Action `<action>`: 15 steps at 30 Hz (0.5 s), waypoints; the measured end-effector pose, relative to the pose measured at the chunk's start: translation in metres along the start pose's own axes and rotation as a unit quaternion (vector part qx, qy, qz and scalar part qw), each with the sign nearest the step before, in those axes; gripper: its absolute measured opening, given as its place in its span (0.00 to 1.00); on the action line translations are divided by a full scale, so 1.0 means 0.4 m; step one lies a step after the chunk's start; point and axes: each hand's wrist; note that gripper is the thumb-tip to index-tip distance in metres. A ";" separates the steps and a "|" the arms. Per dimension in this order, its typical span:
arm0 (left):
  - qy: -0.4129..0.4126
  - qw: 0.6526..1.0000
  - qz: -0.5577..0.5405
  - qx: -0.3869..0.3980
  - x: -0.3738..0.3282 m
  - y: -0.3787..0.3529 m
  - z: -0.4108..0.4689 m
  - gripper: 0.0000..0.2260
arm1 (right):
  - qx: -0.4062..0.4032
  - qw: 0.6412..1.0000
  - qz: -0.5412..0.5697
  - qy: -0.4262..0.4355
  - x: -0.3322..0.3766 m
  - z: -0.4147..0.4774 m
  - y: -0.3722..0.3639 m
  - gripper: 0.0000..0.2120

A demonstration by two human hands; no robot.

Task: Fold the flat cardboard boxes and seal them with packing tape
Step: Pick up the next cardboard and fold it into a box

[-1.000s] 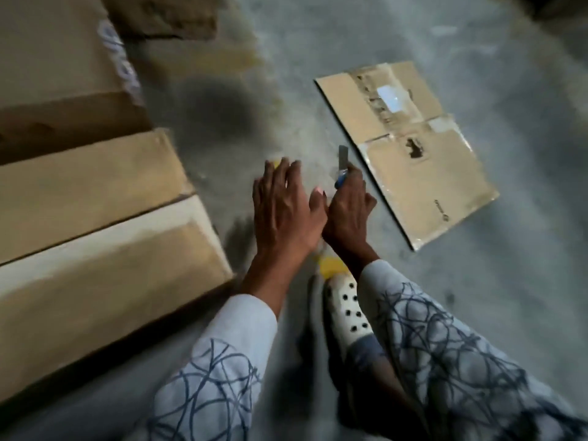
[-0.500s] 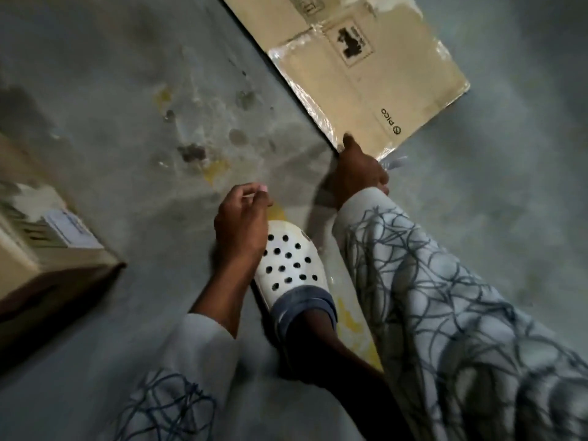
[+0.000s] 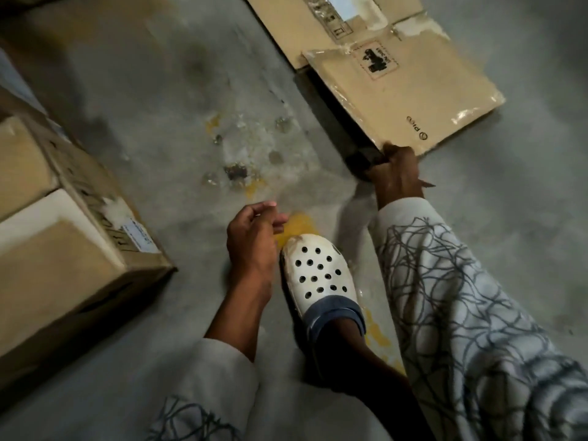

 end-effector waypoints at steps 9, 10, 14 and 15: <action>0.052 0.996 0.052 0.054 -0.265 0.100 -0.327 0.08 | 0.209 0.978 -0.014 0.015 0.265 -0.587 -0.048 0.17; 0.052 0.995 0.057 0.060 -0.313 0.112 -0.387 0.11 | 0.242 0.967 0.081 -0.005 0.297 -0.670 -0.040 0.15; 0.047 0.993 0.052 0.091 -0.497 0.185 -0.645 0.25 | 0.341 0.693 0.576 -0.268 0.428 -1.002 -0.033 0.19; 0.024 0.996 0.045 0.079 -0.524 0.206 -0.705 0.20 | 0.366 0.668 0.590 -0.268 0.449 -1.079 -0.026 0.27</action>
Point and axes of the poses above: each hand's wrist, its own z-axis towards the middle knuckle, its own y-axis out of the back of the hand, x = y × z, and after that the axes turned 12 degrees about x, right-handed
